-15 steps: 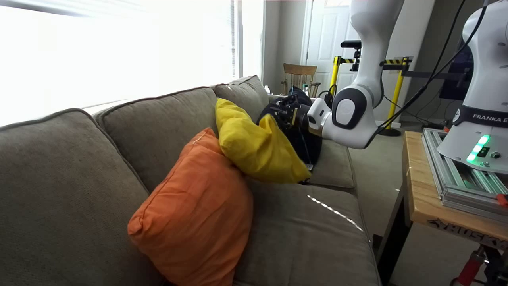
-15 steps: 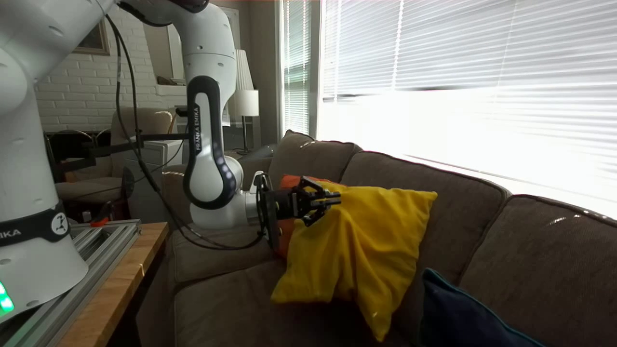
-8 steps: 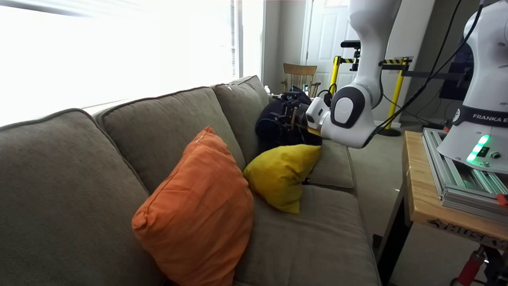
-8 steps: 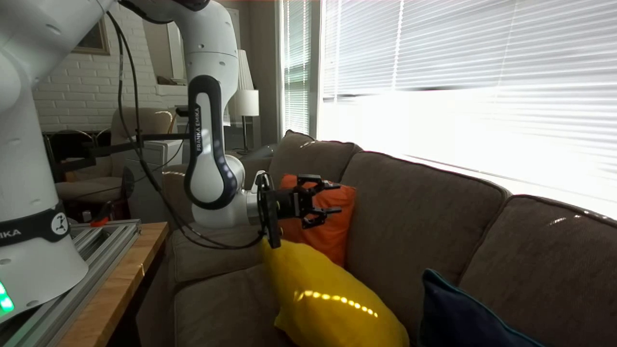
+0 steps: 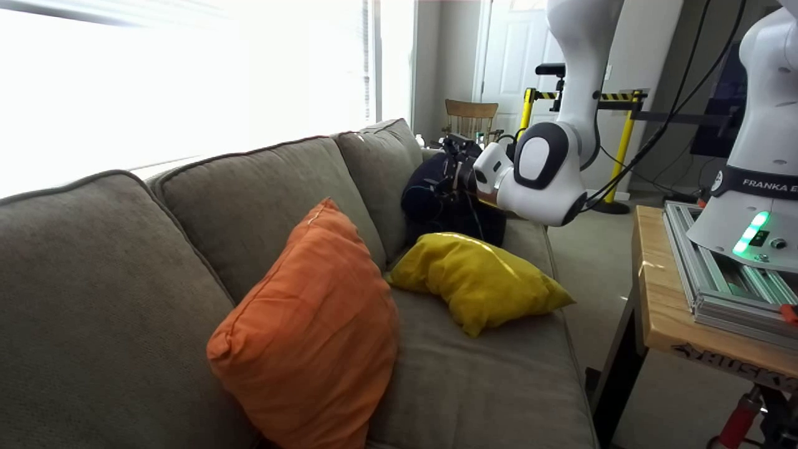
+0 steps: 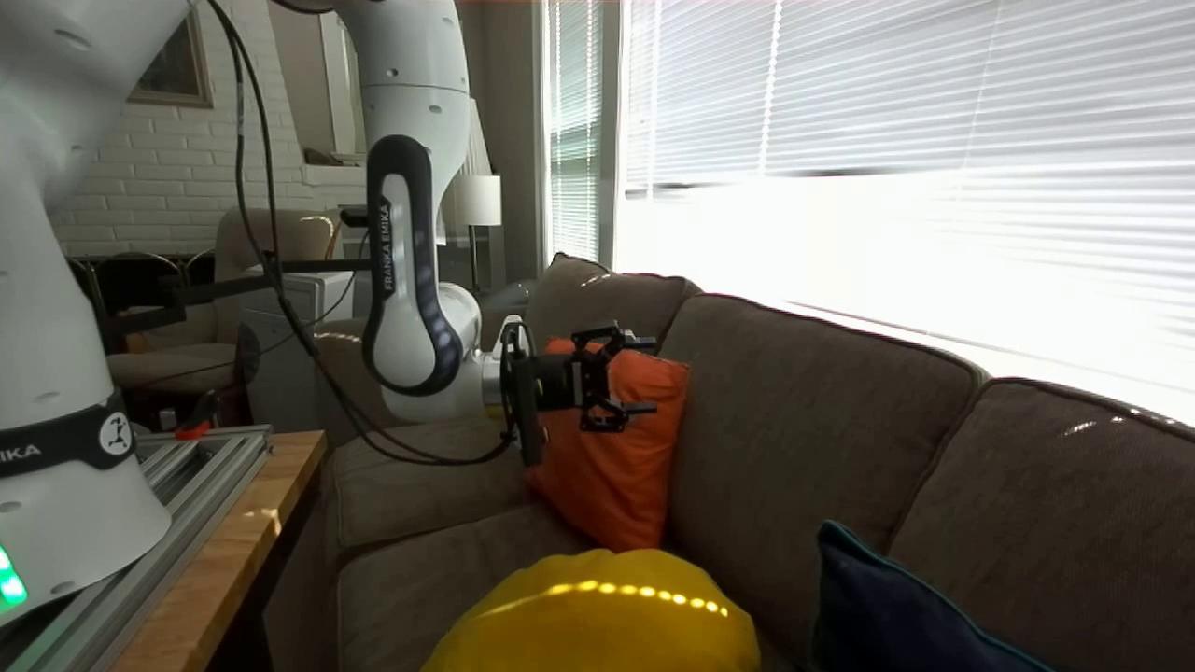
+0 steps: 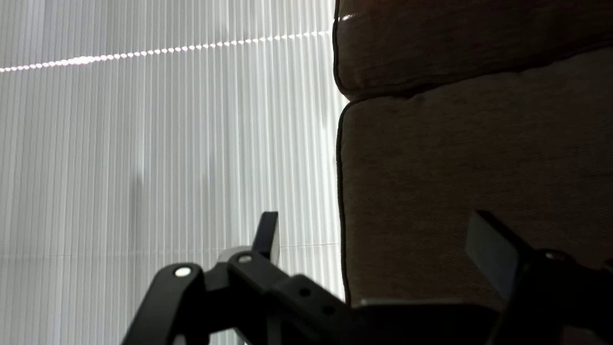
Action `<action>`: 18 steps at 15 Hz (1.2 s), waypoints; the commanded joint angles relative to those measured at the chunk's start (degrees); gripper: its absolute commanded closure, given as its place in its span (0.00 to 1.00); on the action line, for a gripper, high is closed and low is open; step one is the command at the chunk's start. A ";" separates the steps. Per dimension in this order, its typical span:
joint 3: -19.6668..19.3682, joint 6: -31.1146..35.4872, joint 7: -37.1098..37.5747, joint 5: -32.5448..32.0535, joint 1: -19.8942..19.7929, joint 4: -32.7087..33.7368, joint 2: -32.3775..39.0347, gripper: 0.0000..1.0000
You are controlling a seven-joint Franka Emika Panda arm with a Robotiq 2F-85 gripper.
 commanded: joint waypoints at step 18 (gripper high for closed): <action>3.63 71.15 -19.17 25.41 -19.70 -5.05 -30.93 0.00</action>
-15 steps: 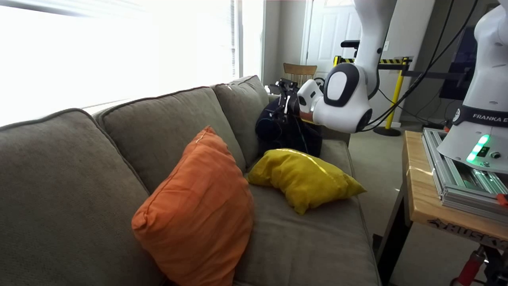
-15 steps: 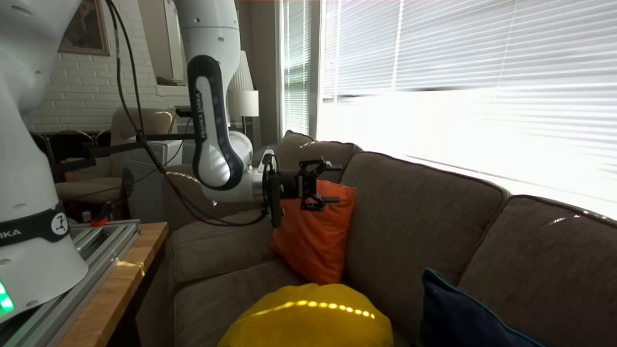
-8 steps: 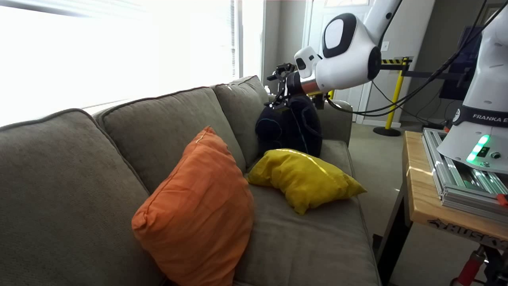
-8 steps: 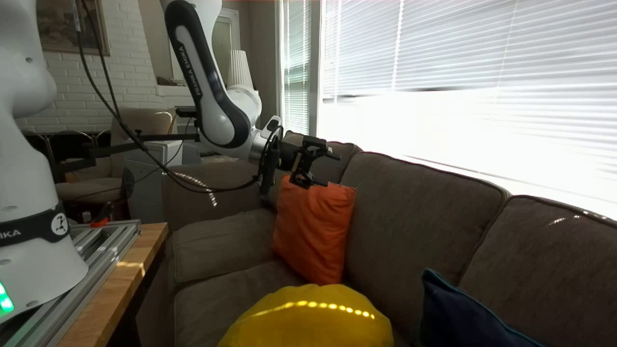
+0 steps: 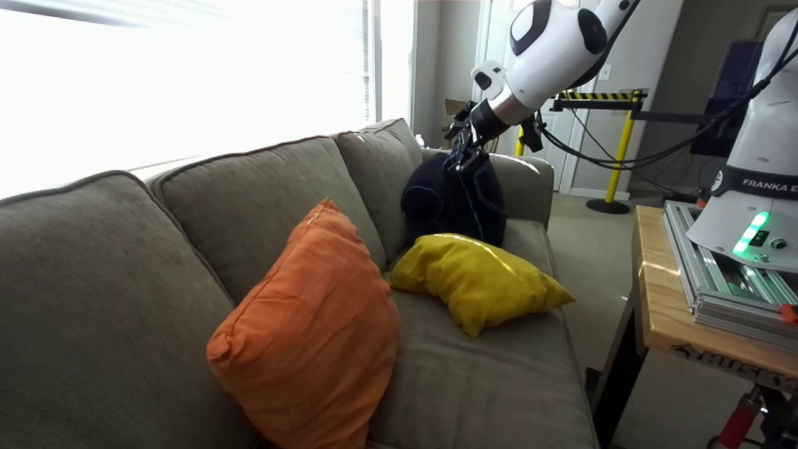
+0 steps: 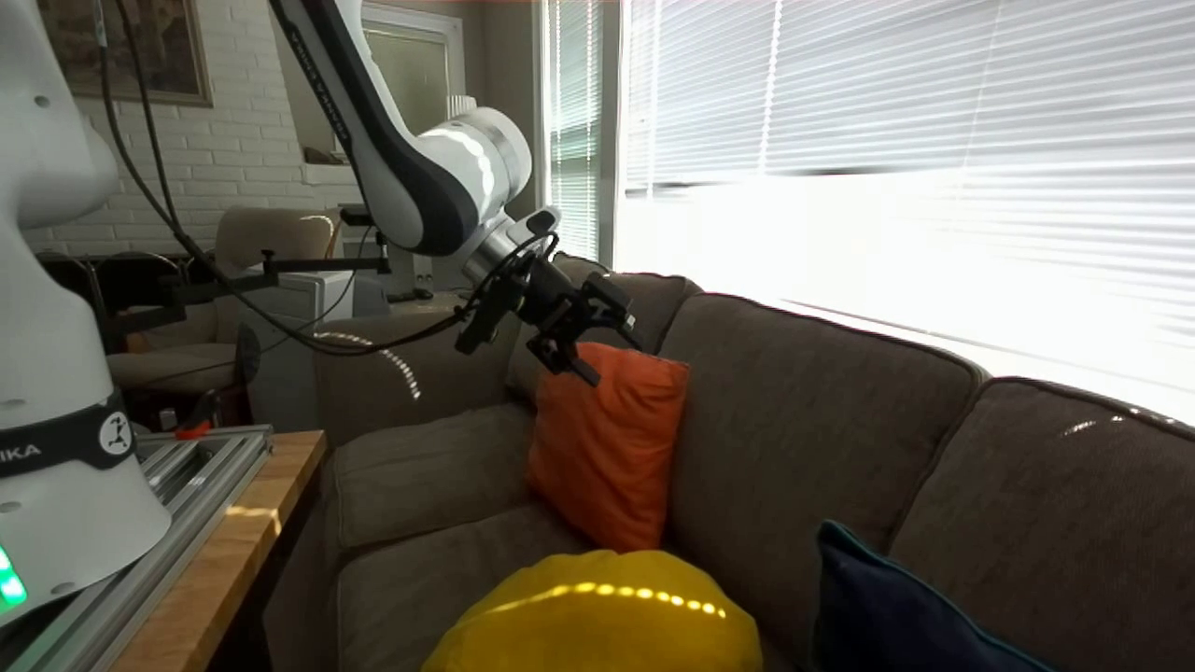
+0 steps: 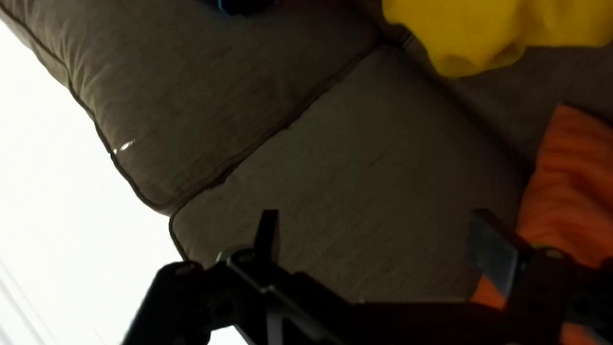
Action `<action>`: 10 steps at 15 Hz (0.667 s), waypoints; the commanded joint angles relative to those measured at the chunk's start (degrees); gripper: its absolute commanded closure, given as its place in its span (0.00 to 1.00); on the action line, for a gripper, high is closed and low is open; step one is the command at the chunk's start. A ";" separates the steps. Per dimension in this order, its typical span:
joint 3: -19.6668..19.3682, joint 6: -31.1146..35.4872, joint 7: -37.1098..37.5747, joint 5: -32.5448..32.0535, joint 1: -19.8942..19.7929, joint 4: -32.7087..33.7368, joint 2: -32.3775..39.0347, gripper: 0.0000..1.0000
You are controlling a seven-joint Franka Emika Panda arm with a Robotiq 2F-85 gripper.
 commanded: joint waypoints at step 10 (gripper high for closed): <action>-7.48 6.27 -11.64 7.24 -1.92 -5.26 -0.14 0.00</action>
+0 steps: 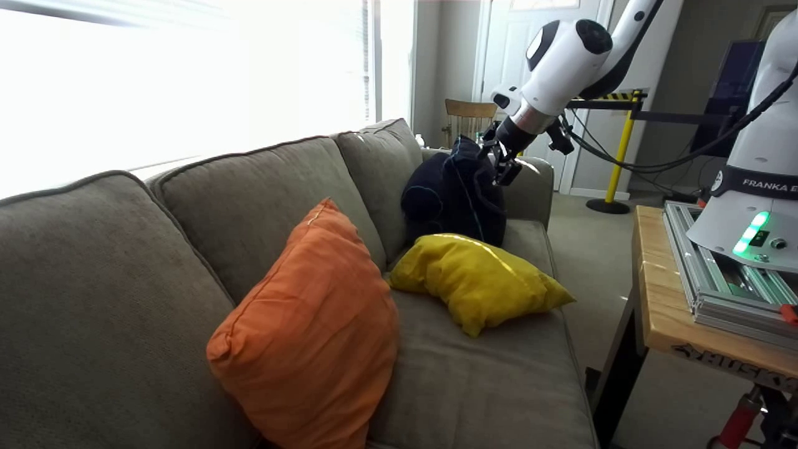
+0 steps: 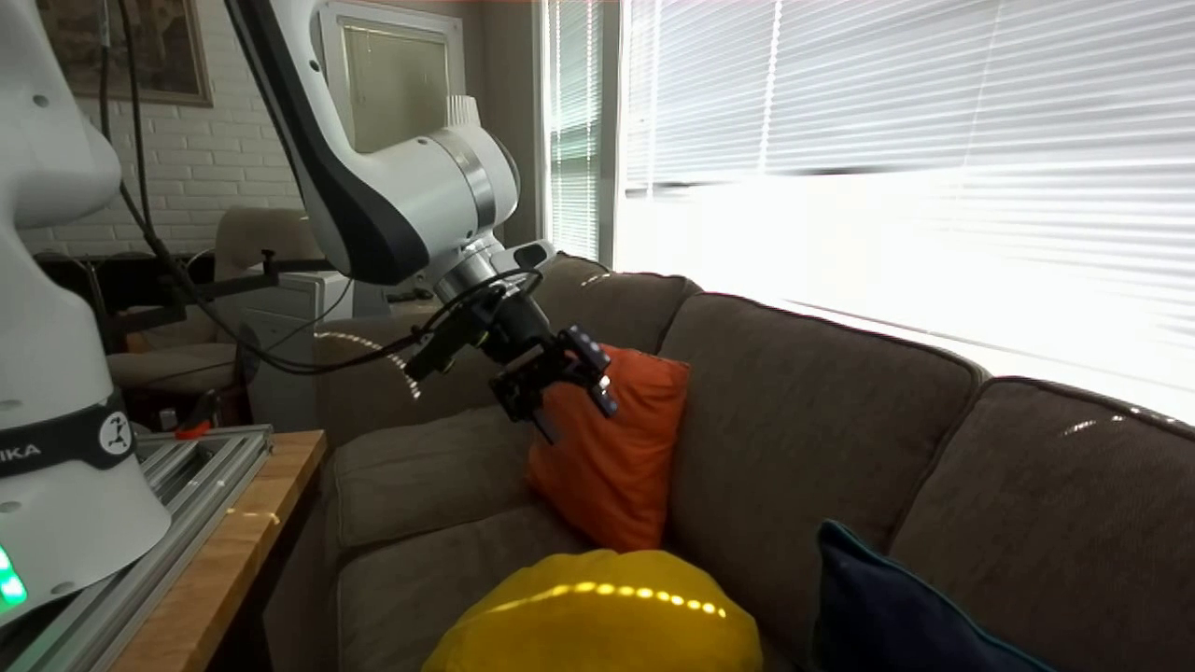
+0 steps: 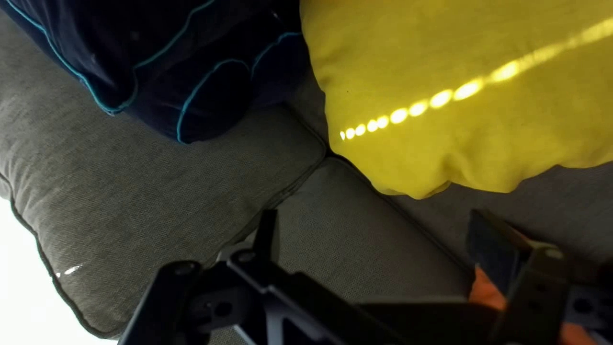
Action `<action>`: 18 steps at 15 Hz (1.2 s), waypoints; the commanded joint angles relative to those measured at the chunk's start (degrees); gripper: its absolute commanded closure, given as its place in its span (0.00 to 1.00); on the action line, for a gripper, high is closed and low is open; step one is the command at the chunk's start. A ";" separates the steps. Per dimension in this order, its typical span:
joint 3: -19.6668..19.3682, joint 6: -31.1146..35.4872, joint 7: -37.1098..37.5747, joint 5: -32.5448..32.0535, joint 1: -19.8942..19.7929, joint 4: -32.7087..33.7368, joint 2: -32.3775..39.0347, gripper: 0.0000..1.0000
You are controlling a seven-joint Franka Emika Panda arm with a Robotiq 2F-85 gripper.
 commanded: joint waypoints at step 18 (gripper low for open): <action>4.71 -10.68 13.60 33.18 7.53 12.76 17.65 0.00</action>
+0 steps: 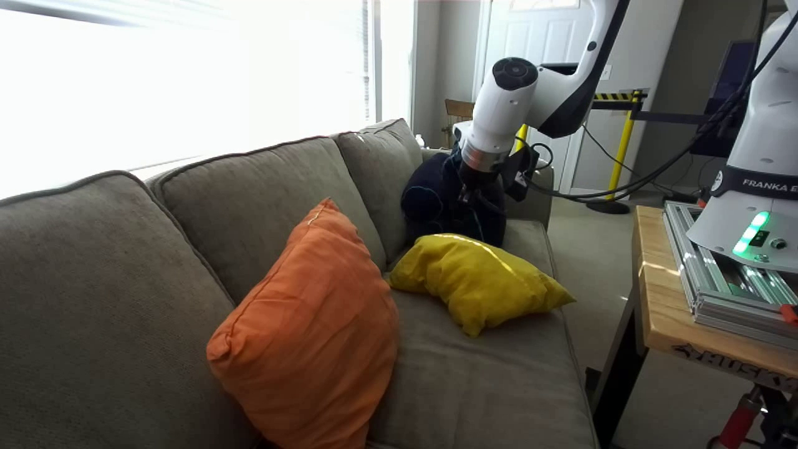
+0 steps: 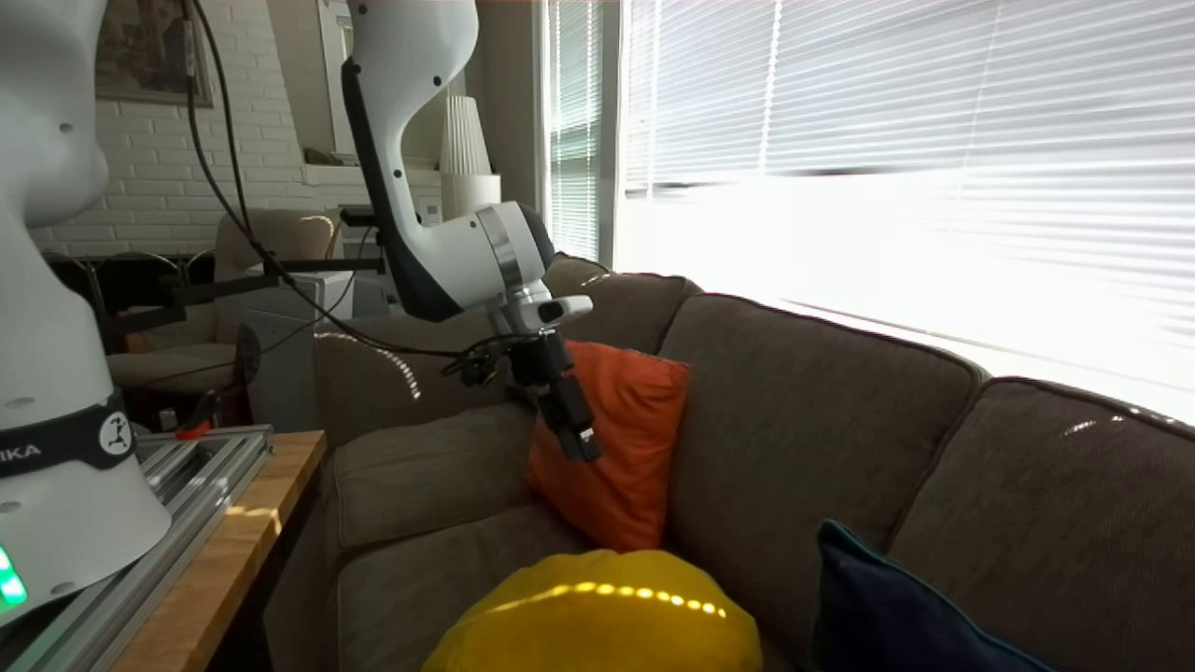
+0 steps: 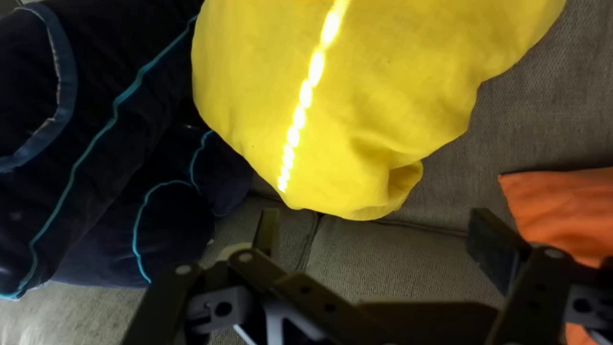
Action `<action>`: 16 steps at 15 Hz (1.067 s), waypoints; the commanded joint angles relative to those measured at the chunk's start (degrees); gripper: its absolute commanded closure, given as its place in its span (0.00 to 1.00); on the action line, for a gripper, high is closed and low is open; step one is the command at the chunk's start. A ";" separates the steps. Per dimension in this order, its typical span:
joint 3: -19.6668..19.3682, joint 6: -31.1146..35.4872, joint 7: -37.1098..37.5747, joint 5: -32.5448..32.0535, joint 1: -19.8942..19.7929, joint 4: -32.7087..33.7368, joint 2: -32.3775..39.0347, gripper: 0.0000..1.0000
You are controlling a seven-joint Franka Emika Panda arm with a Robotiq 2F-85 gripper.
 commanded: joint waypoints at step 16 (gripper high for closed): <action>-2.32 8.50 3.74 -4.55 -1.39 6.94 11.81 0.00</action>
